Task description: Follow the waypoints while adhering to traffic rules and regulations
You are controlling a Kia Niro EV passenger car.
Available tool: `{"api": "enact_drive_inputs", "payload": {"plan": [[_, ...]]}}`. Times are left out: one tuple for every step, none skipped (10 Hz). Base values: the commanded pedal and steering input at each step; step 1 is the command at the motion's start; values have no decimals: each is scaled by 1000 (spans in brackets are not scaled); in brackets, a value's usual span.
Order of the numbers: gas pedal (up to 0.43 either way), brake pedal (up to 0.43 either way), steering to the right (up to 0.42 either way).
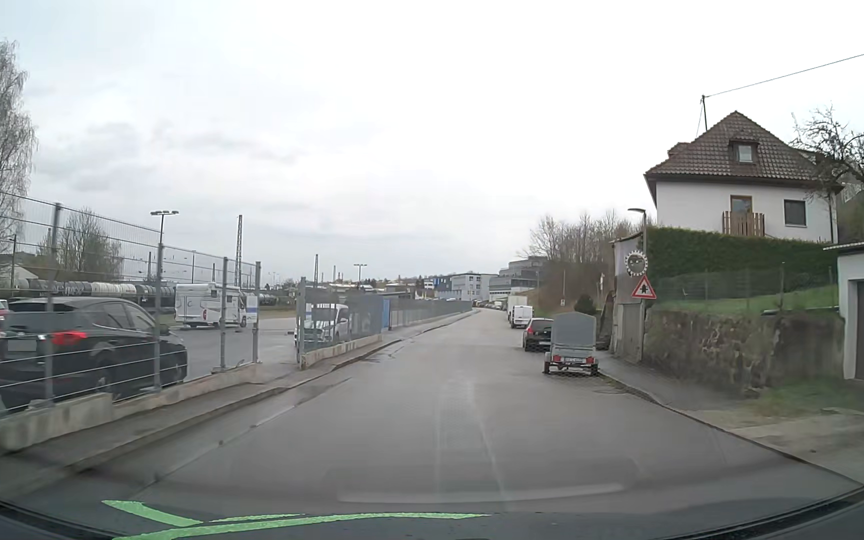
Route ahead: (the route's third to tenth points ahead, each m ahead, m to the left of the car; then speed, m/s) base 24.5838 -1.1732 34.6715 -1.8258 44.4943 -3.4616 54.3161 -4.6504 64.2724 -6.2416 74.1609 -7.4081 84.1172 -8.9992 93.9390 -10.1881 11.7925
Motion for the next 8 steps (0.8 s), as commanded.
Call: {"api": "enact_drive_inputs", "payload": {"plan": [[79,0,9],[79,0,10],[79,0,11],[79,0,12],[79,0,15],[79,0,18],[79,0,18],[79,0,18]]}}
